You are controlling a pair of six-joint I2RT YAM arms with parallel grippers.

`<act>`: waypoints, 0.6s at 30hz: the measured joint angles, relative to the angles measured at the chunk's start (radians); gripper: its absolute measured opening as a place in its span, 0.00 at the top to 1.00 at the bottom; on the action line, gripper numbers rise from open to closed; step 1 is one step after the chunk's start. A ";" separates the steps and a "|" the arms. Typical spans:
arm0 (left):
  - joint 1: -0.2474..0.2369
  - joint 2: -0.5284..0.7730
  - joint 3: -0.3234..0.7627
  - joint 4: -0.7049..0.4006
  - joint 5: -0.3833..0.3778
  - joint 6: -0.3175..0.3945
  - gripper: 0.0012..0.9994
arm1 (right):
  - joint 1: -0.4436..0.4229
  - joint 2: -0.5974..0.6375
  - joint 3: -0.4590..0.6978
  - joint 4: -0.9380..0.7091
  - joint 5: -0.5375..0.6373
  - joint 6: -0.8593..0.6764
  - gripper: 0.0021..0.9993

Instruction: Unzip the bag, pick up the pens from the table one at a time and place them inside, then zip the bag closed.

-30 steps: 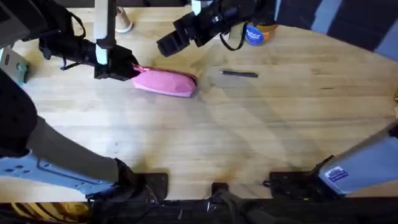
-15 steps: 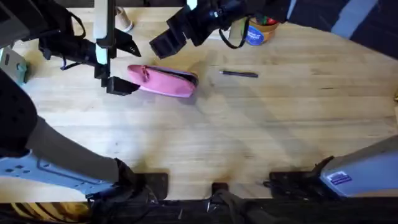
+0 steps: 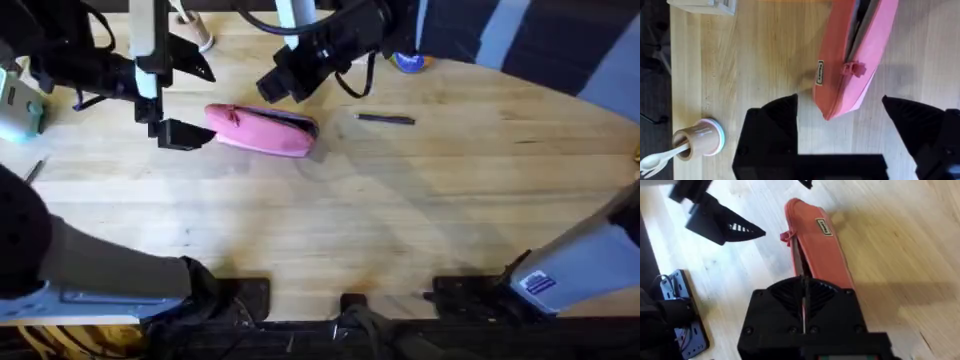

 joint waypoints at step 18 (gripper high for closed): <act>0.022 -0.072 0.000 -0.059 0.000 0.000 0.01 | 0.044 0.078 0.000 0.010 0.126 -0.025 0.97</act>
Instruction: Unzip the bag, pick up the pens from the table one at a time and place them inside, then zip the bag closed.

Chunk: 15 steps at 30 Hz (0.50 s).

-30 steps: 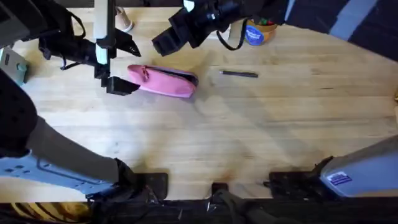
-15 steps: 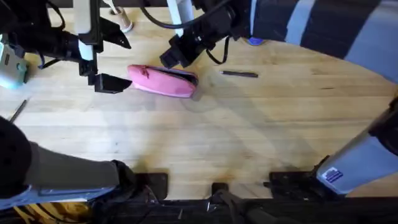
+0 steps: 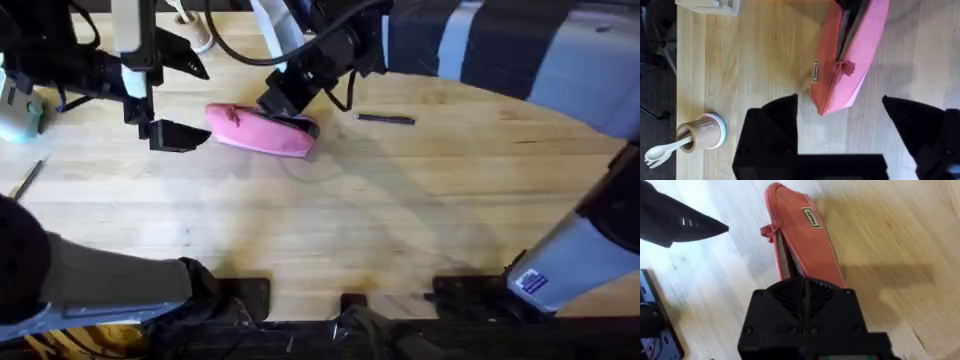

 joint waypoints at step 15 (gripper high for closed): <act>0.000 0.000 0.000 -0.001 0.000 0.000 0.01 | 0.093 0.154 0.000 0.036 0.010 0.000 0.94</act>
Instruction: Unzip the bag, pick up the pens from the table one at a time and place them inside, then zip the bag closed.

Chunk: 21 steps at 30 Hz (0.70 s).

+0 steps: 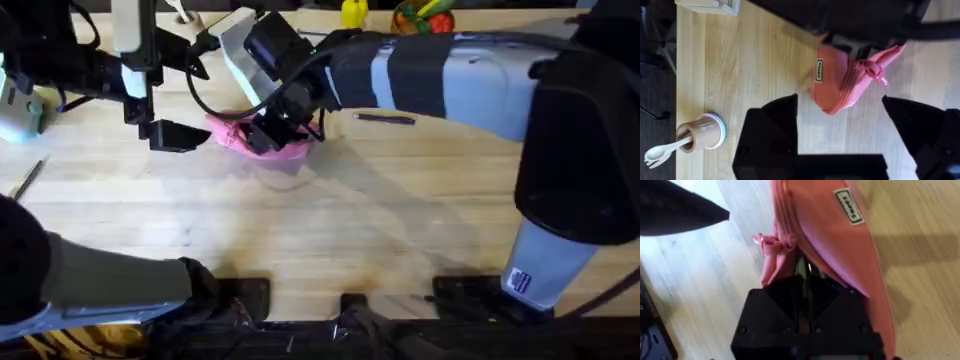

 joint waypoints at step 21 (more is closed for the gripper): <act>0.000 0.000 0.000 0.000 0.000 0.000 0.01 | 0.018 -0.025 0.012 0.030 0.038 -0.012 0.00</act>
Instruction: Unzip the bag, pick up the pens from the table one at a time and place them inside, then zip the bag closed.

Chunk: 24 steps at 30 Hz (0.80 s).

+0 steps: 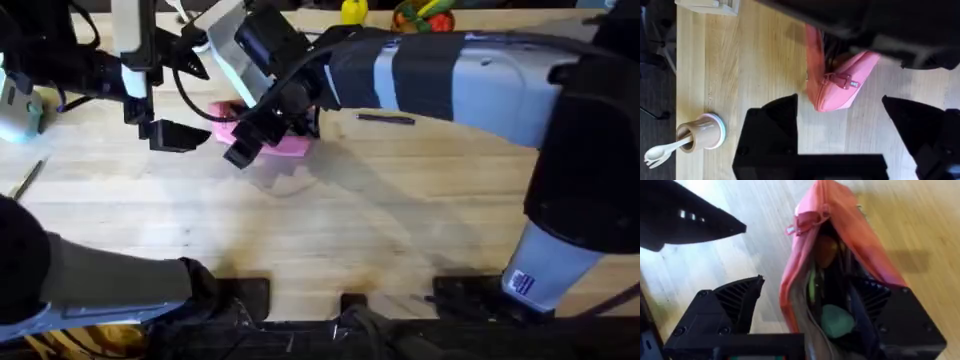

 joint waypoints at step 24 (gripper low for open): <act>0.000 0.000 0.000 0.000 0.000 0.000 0.00 | -0.333 -0.290 0.000 -0.410 0.064 -0.066 0.00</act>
